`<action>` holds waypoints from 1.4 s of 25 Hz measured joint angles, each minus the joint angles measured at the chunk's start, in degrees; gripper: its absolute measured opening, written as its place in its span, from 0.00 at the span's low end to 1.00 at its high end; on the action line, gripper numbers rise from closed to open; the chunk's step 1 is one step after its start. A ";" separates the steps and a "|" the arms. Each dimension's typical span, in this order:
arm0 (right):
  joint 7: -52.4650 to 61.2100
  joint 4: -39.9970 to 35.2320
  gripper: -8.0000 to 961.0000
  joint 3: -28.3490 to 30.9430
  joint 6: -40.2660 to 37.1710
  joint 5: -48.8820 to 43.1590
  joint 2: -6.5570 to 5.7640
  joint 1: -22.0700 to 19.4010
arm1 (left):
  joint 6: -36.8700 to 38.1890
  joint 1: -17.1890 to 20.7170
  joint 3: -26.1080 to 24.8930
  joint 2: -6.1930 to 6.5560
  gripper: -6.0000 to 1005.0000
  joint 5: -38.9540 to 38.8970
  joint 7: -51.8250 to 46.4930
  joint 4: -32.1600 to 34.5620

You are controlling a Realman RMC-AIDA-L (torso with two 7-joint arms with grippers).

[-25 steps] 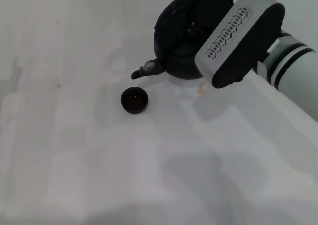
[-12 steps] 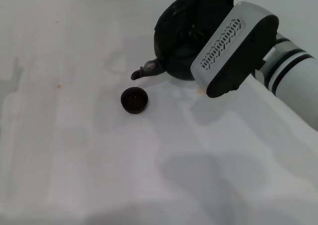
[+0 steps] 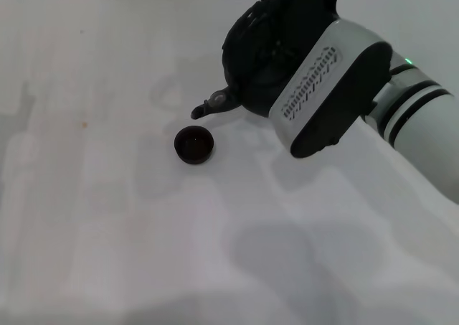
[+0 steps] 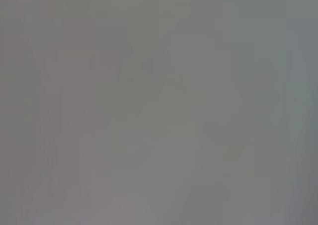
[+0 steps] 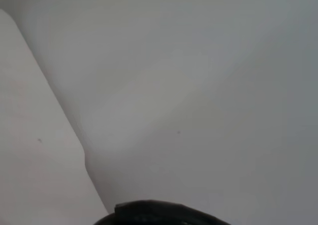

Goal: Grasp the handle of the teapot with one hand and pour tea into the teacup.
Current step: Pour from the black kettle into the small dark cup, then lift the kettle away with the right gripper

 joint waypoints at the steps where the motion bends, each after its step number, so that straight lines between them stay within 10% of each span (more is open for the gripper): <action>1: 0.00 -0.04 0.13 -0.36 0.40 -0.35 0.03 -0.01 | 0.00 0.00 0.00 0.00 0.86 0.00 0.00 0.00; 35: -3.21 0.27 0.11 -7.88 11.95 -4.48 0.04 0.66 | 0.00 0.00 -0.01 0.00 0.86 0.00 0.00 0.01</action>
